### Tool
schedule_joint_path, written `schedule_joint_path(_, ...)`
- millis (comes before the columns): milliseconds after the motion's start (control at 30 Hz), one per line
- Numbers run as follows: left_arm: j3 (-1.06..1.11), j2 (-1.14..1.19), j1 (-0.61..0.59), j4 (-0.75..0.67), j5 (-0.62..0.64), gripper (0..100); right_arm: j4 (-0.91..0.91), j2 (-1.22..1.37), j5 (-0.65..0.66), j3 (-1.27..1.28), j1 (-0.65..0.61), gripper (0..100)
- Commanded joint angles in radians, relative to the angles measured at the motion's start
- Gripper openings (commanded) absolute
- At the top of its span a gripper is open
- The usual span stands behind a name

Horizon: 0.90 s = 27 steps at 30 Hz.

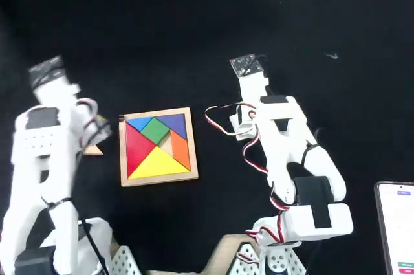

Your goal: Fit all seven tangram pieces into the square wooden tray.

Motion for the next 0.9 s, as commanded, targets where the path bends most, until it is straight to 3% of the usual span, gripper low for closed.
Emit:
schedule_joint_path(0,0.133,-0.026,-0.111,-0.183,0.018,25,-0.009,-0.005,0.012,-0.047,-0.015,1.1)
schedule_joint_path(167,0.232,-0.025,-0.116,-0.351,0.018,24,-0.009,-0.005,0.012,-0.045,-0.015,1.1)
schedule_joint_path(400,0.228,-0.005,-0.122,-0.376,0.025,24,-0.009,-0.005,0.012,-0.045,-0.015,1.1)
schedule_joint_path(700,0.099,0.310,-0.128,-0.423,0.068,24,-0.009,-0.005,0.012,-0.045,-0.015,1.1)
schedule_joint_path(867,0.054,0.354,-0.131,-0.422,0.068,24,-0.009,-0.005,0.012,-0.045,-0.015,1.1)
